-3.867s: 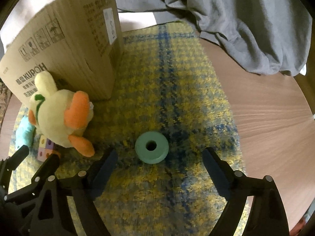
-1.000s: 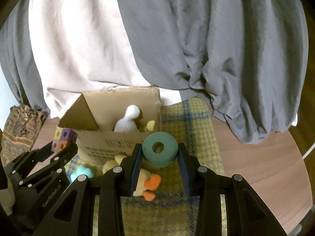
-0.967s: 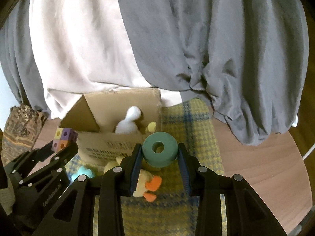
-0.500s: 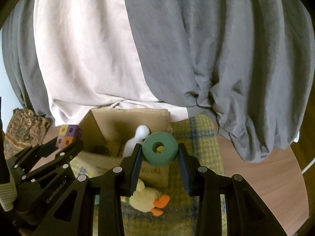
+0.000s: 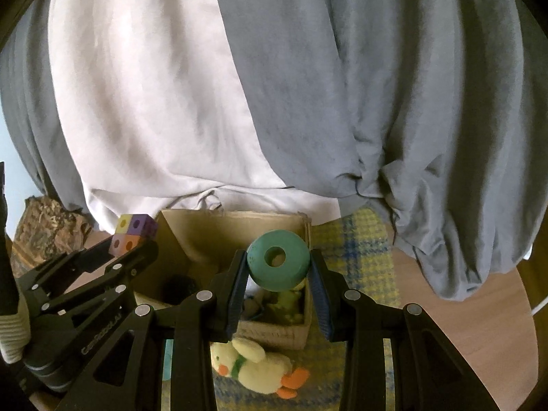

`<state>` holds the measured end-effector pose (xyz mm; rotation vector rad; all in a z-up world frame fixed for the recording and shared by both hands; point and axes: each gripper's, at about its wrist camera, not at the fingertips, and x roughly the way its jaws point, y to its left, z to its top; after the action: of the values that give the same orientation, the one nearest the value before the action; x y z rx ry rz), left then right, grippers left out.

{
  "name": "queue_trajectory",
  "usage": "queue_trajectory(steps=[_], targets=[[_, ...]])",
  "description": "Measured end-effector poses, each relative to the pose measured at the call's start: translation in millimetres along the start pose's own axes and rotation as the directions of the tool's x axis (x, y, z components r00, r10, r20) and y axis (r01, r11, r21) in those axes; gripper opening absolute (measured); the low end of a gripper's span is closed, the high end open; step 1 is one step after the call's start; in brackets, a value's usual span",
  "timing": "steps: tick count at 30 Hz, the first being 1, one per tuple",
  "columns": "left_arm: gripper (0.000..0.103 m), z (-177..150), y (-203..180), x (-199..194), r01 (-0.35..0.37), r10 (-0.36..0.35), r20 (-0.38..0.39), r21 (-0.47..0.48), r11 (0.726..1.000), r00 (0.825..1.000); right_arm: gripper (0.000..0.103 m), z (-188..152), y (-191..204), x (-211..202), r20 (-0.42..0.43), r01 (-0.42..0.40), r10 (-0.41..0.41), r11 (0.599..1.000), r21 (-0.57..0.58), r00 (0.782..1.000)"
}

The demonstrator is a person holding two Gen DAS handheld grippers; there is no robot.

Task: Organize objects
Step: 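Lift the teal ring with the right tool while the left tool carries the cube to the box, then open the right tool over the box while the left tool releases the cube inside, then withdraw both tools from the box toward the star and duck plushes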

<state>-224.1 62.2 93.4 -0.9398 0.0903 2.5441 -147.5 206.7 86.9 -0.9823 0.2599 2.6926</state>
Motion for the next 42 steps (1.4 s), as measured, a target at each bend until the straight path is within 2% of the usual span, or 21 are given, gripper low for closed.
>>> queue_trajectory(steps=[8,17,19,20,21,23,25,28,32,42], targets=[[0.040,8.8,4.4,25.2,0.011,-0.012,-0.057,-0.014,1.000,0.998,0.036,8.9,-2.1,30.1,-0.058,-0.011,0.013,1.000,0.026,0.998],[0.040,1.6,3.3,47.5,0.021,-0.023,-0.127,-0.018,1.000,0.992,0.036,9.3,-5.2,45.6,-0.082,0.013,-0.011,1.000,0.023,0.997],[0.047,0.1,4.5,48.1,0.018,-0.022,-0.129,-0.027,0.999,0.991,0.036,8.9,-7.4,47.5,-0.083,0.016,-0.013,0.999,0.030,0.996],[0.054,-0.3,4.6,47.1,0.014,-0.018,-0.125,-0.027,1.000,0.992,0.037,8.7,-8.6,48.9,-0.087,0.015,-0.012,0.999,0.033,0.996],[0.059,-0.7,3.9,46.2,0.005,-0.007,-0.119,-0.022,1.000,0.993,0.040,8.2,-9.5,50.0,-0.089,0.015,-0.012,0.999,0.036,0.996],[0.062,-1.1,3.2,45.8,-0.006,0.004,-0.118,-0.013,1.000,0.993,0.053,7.6,-11.1,49.9,-0.086,0.017,-0.013,0.999,0.041,0.996],[0.064,-1.9,3.7,44.3,-0.008,0.006,-0.118,-0.014,1.000,0.993,0.072,7.2,-11.2,47.2,-0.075,0.023,-0.019,0.999,0.044,0.997],[0.071,-2.9,5.5,42.9,-0.029,0.027,-0.115,-0.012,1.000,0.993,0.084,8.0,-10.8,44.4,-0.063,0.028,-0.026,0.999,0.041,0.998],[0.085,-5.5,10.4,40.5,-0.067,0.065,-0.107,-0.016,0.998,0.992,0.090,7.9,-10.9,42.2,-0.064,0.039,-0.036,0.998,0.044,0.997],[0.092,-16.8,17.7,25.0,-0.120,0.119,-0.071,-0.003,0.993,0.990,0.094,-8.0,-7.8,28.7,-0.057,0.054,-0.051,0.997,0.056,0.997]])
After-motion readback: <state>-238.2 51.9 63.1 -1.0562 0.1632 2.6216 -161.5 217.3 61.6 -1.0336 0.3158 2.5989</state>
